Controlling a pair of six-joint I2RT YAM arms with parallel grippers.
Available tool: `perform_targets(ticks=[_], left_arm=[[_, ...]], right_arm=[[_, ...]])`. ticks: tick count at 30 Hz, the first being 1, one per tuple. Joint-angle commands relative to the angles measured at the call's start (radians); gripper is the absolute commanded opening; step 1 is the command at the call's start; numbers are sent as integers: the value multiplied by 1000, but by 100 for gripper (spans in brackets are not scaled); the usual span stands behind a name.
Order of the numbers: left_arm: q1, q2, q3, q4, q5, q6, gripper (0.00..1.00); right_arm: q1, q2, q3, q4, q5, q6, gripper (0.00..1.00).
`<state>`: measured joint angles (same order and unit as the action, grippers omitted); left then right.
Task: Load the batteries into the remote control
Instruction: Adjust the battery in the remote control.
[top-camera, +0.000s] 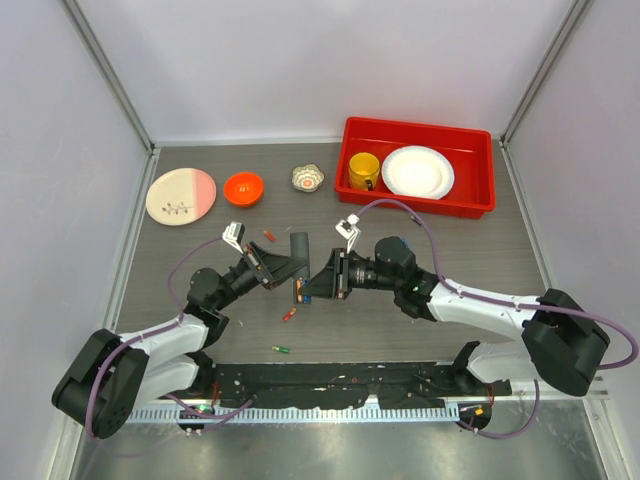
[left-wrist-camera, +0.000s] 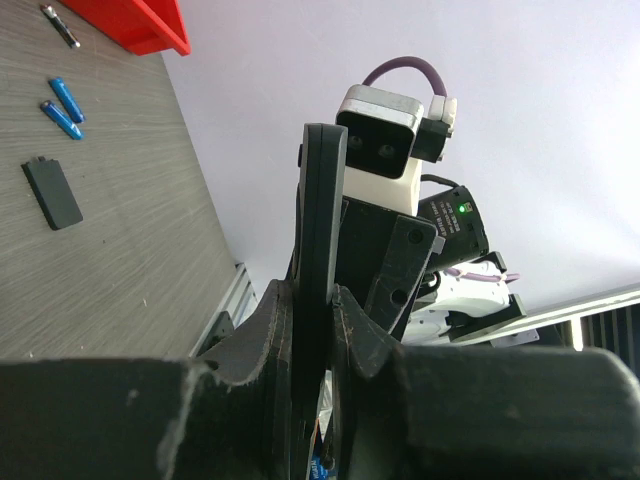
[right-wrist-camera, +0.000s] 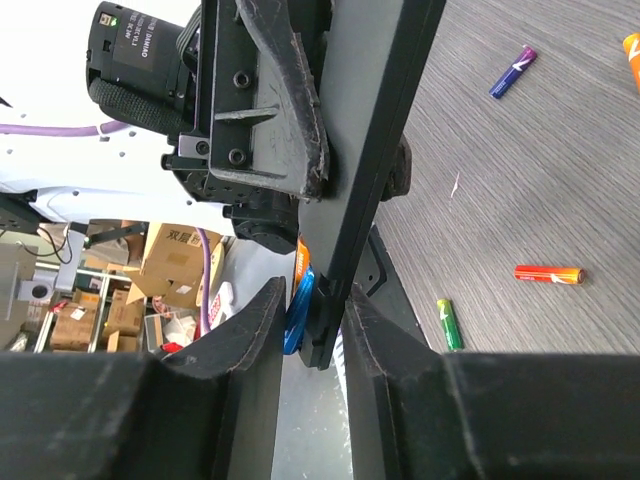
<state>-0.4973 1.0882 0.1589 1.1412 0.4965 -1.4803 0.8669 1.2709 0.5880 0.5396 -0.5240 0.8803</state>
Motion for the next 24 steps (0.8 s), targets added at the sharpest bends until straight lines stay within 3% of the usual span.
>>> perform_targets(ticks=[1,20,21,22,24], left_arm=[[-20,-19,24,97,30,-48,0],[-23,-20,7,100,20,-38,0],[-21,-19,5,100,19,-38,0],[-21,-19,5,100,19,-37,0],[-21,-19,4,97,14,-34,0]], right_arm=[[-5,39,35,0,32,-7,1],[-16,12,62,-90,64,-4,1],[-17,10,62,-76,49,-1,4],[-17,10,58,-64,41,-1,20],[-19,4,42,-32,36,20,32]])
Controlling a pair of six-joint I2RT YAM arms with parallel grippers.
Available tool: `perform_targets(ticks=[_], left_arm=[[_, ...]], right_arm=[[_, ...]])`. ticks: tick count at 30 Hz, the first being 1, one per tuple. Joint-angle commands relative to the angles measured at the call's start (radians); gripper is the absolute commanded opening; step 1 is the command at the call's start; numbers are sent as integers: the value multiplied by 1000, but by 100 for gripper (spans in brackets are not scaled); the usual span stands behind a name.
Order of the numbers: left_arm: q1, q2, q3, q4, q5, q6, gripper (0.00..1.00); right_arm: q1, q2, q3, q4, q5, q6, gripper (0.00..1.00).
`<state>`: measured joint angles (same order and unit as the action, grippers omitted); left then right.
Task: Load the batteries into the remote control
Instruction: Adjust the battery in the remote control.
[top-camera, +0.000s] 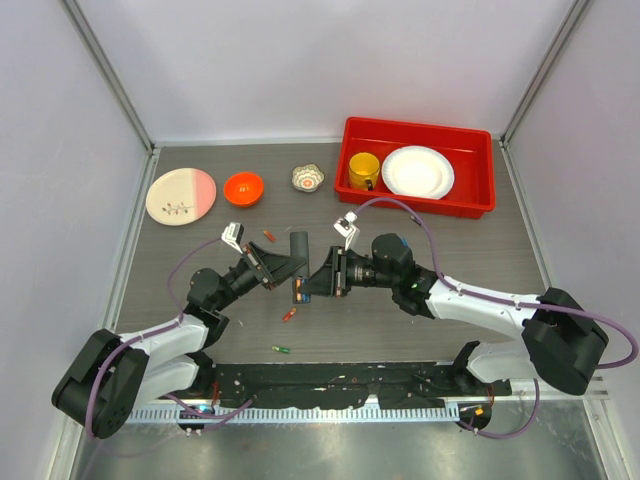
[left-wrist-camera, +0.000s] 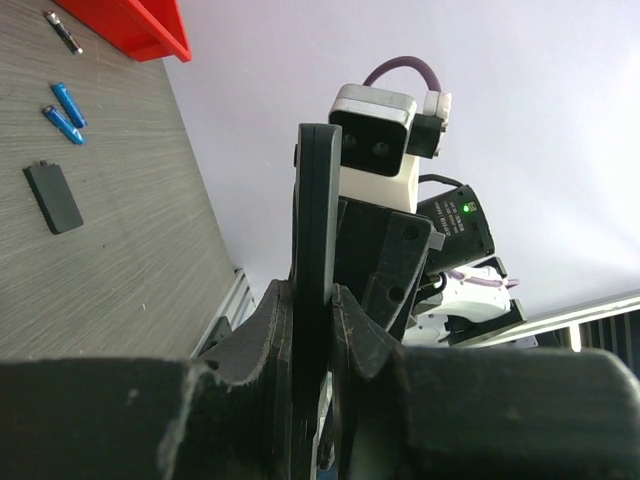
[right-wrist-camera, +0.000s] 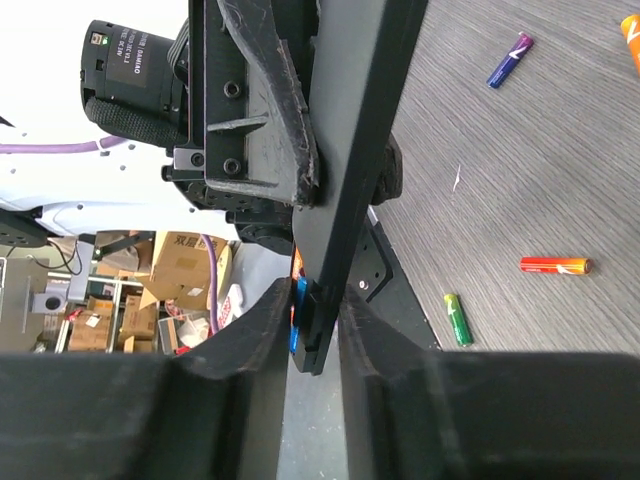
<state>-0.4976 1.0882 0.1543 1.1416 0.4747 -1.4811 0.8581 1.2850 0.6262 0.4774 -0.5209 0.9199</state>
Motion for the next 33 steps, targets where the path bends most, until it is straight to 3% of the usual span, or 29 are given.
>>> perform_targets(ticks=[1,7,12,20,23,25,32,33], left_arm=[[-21,-19,7,93,33,-30,0],[-21,-28,7,69,30,-15,0],[-22,-47,14,37,27,-1,0],[-22,-74,17,-8,18,19,0],[-22,-82,21,-25,15,25,0],[-22,-86,22,-34,13,28,0],[-22,-102,25,-63,12,44,0],[-22,-102,25,-68,10,45,0]], right_arm=[[-10,-12,0,42,30,-13,40],[-10,-21,1,64,44,31,53],[-11,-26,27,24,79,31,53],[-14,-12,43,24,61,34,32],[-14,5,55,-2,55,27,17],[-14,11,69,-29,59,22,1],[-16,24,73,-22,42,22,3],[-17,13,72,-20,33,31,25]])
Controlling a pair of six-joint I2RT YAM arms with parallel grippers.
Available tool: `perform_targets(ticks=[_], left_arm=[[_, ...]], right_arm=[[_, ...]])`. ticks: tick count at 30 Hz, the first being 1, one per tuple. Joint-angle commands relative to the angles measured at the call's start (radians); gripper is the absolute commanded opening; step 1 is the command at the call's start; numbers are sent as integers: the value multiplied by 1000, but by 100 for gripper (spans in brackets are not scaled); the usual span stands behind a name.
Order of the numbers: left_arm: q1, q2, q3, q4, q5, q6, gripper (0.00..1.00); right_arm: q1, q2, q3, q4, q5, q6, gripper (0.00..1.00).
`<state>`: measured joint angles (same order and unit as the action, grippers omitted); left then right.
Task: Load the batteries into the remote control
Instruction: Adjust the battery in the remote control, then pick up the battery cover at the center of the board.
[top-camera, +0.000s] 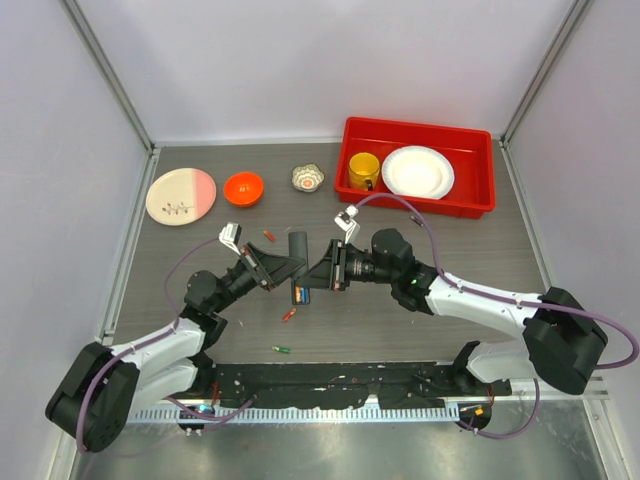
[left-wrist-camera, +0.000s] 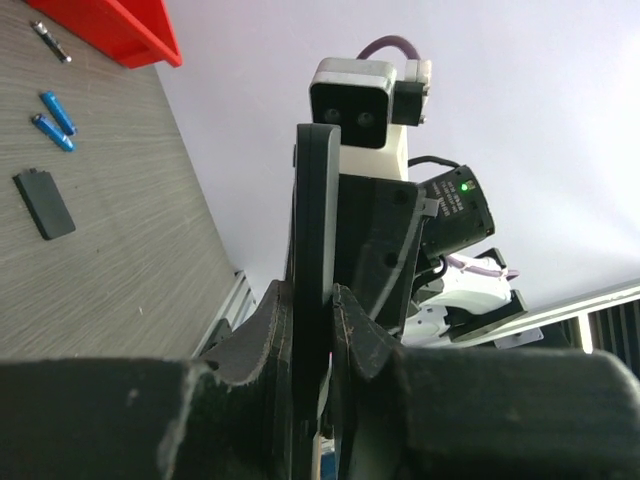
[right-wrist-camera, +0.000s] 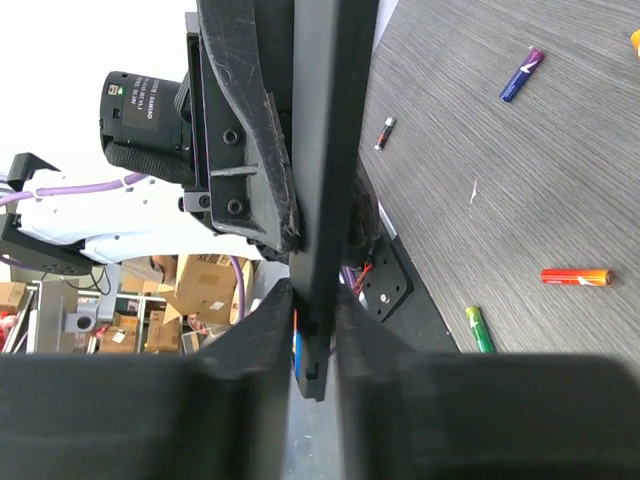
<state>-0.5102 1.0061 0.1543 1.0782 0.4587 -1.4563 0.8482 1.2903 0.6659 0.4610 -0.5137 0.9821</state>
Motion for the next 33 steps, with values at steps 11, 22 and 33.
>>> perform_targets(ticks=[11,22,33], left_arm=[[-10,-32,37,-60,-2,68,0],[-11,-57,7,-81,-71,120,0],[-10,-176,-27,-130,-64,151,0]], right_arm=[[-132,-262,87,-399,39,-236,85],[-169,-106,144,-910,997,-379,84],[-201,201,225,-869,886,-442,84]])
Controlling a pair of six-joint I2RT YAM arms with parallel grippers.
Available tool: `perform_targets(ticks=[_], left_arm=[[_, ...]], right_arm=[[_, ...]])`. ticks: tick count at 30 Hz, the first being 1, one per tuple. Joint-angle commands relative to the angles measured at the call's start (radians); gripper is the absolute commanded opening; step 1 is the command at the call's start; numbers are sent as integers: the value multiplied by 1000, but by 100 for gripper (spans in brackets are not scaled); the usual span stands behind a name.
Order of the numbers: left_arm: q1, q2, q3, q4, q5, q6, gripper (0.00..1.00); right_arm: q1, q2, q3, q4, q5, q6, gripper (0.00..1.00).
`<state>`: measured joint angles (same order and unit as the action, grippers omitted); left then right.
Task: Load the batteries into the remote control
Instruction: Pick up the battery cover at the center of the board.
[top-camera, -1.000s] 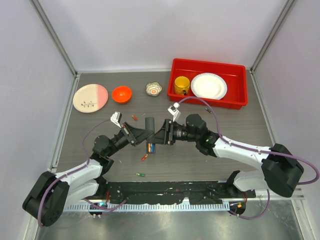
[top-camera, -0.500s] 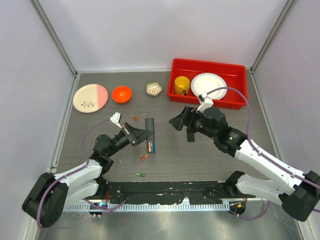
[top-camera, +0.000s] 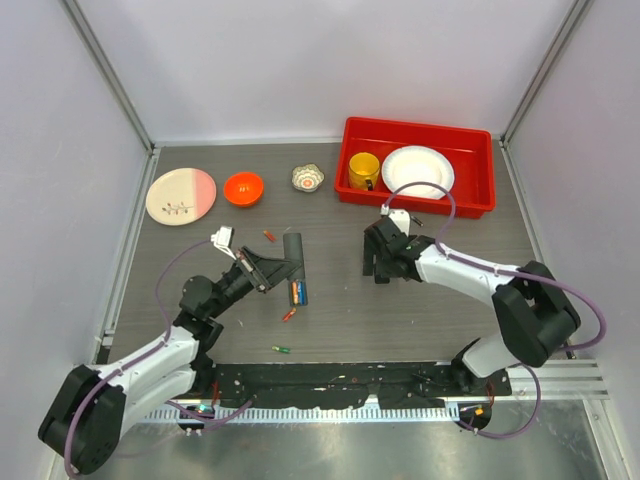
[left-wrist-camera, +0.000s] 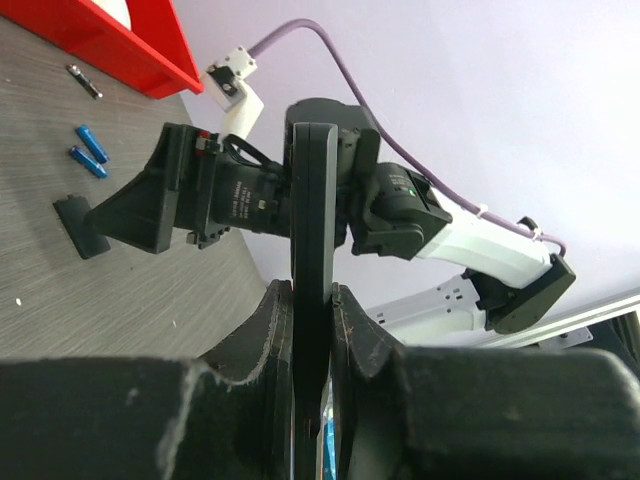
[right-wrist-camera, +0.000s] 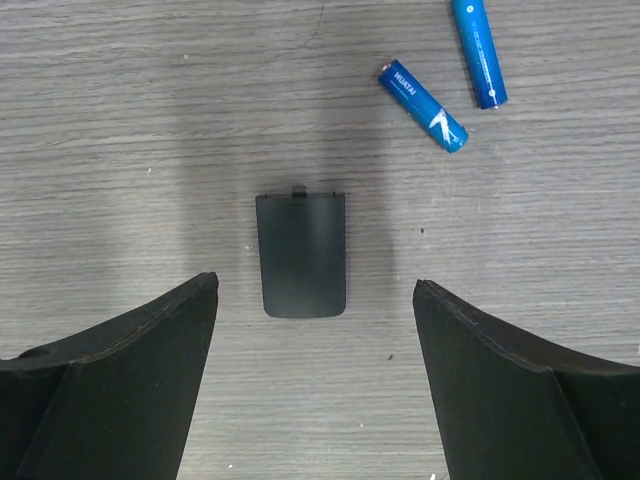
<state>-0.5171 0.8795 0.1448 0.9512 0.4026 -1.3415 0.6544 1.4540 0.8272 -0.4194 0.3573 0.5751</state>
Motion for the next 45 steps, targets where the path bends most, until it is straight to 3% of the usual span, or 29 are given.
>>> perform_targets(ticks=[1,9,32,45], left_arm=[[-4,-62,-24,-8,-10,38,0],[-3,-119,-45,-42,-10,48,0],[-4,-68,-37,-11,4,48,0],[-4,-14,-16,-3,-14,45,0]], right_arm=[[-7,57,62,22,11,-37,84],[-10,121,55,47,-41,-60,79],[-50,141,-22,114,-182,-106,58],[-53,54,-43,90,-213,-58,29]])
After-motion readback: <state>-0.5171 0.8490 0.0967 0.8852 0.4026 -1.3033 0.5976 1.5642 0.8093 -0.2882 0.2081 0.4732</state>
